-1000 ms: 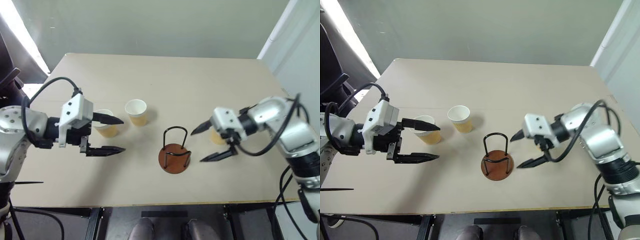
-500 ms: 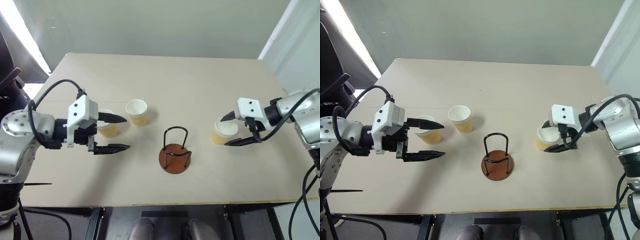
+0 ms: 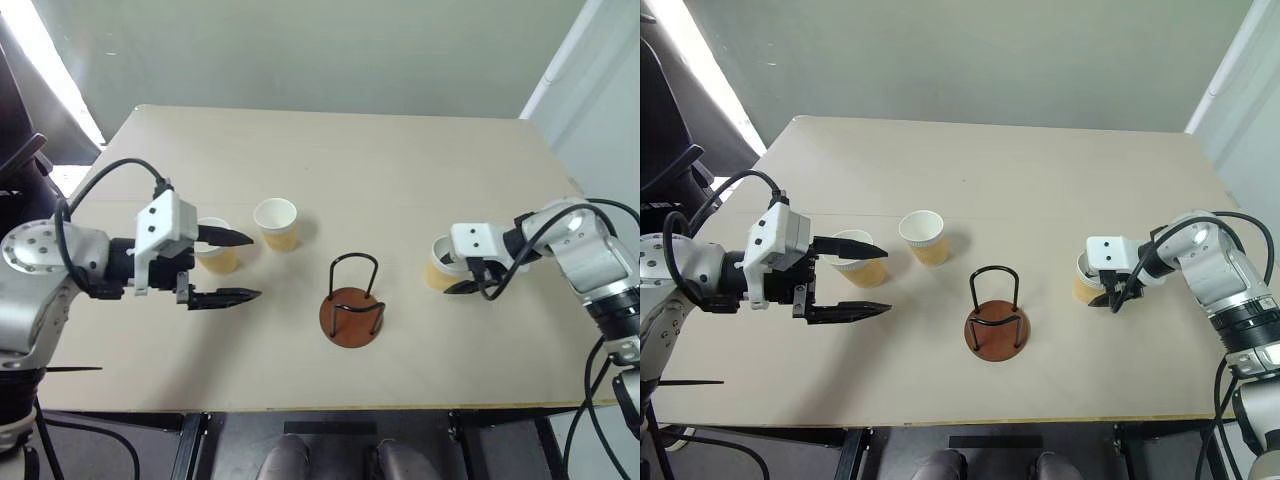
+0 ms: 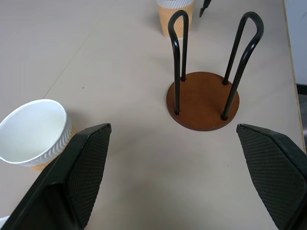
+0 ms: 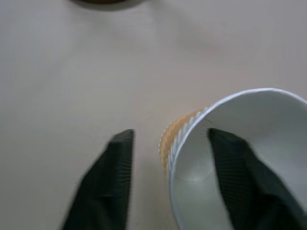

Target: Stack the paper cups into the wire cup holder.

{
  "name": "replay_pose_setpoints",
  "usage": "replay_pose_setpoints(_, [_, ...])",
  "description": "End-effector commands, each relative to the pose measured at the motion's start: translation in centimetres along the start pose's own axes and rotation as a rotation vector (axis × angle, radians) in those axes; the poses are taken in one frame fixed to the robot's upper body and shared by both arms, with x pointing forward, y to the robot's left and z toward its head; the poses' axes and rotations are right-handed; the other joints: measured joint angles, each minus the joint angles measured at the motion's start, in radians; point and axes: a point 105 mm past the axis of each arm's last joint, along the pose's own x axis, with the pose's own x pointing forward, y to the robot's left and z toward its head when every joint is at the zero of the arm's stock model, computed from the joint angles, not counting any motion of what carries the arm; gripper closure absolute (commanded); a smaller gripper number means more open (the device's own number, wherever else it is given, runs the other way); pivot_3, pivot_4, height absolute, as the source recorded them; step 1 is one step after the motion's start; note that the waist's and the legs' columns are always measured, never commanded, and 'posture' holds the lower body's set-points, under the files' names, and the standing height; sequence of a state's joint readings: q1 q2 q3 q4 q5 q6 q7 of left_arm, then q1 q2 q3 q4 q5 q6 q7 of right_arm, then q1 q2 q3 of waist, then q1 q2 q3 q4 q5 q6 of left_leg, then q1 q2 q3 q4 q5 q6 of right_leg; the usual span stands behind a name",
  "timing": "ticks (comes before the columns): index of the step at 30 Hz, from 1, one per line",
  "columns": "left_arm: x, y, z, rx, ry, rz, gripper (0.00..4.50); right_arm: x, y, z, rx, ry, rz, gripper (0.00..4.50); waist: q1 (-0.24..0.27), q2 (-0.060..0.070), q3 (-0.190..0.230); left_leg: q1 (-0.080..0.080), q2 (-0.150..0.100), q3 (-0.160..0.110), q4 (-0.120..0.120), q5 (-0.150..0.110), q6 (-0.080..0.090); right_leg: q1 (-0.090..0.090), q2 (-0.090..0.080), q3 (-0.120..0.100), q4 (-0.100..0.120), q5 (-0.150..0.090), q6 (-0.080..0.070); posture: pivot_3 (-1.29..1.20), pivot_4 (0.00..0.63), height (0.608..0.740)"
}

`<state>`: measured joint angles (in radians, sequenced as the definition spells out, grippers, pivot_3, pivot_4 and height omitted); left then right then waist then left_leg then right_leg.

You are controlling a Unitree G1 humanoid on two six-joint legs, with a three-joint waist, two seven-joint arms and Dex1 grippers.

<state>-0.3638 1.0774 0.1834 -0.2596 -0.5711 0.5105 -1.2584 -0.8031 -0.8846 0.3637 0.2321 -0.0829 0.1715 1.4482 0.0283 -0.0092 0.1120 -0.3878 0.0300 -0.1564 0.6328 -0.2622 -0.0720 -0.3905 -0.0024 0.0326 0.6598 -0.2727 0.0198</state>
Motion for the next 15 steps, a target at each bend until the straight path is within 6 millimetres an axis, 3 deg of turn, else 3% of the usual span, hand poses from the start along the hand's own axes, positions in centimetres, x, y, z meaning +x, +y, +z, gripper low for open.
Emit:
replay_pose_setpoints(1, [-0.7,0.1,1.1,0.042,-0.014,0.023,0.0,-1.2,-0.9,0.3,-0.037,0.01,-0.048,3.62,0.0,0.0,0.0,0.0,0.0,0.0,0.0,0.0,0.0,0.0,0.0,0.0,0.0,0.0,0.0,0.0,0.15,0.74])
replay_pose_setpoints(3, [-0.6,0.1,1.2,0.042,-0.015,0.024,0.0,-1.7,-1.0,0.4,-0.043,0.011,-0.052,4.35,0.0,0.0,0.0,0.0,0.0,0.0,0.0,0.0,0.0,0.0,0.0,0.0,0.0,0.0,0.0,0.0,0.15,0.74])
replay_pose_setpoints(7, [-0.6,0.4,1.2,0.046,-0.016,0.03,0.0,-3.9,-0.9,1.9,-0.067,-0.05,-0.043,4.43,0.001,0.0,0.0,0.0,0.0,0.0,0.0,0.0,0.0,0.0,0.0,0.0,0.0,0.0,0.0,0.0,0.15,0.74])
replay_pose_setpoints(13, [-0.7,0.5,1.0,0.047,-0.013,0.034,0.0,-8.9,-1.4,8.9,-0.177,-0.292,-0.074,4.43,-0.004,0.001,0.0,0.0,0.0,0.002,-0.001,0.0,0.0,-0.001,0.001,0.001,0.0,0.0,0.0,0.0,0.15,0.74])
replay_pose_setpoints(15, [-0.5,0.6,0.9,0.046,-0.015,0.03,0.0,-10.5,-0.8,12.9,-0.245,-0.444,-0.046,4.43,-0.005,0.001,0.0,0.0,0.001,0.002,-0.001,0.0,-0.001,-0.001,0.002,0.0,-0.001,0.0,0.0,0.0,0.15,0.74])
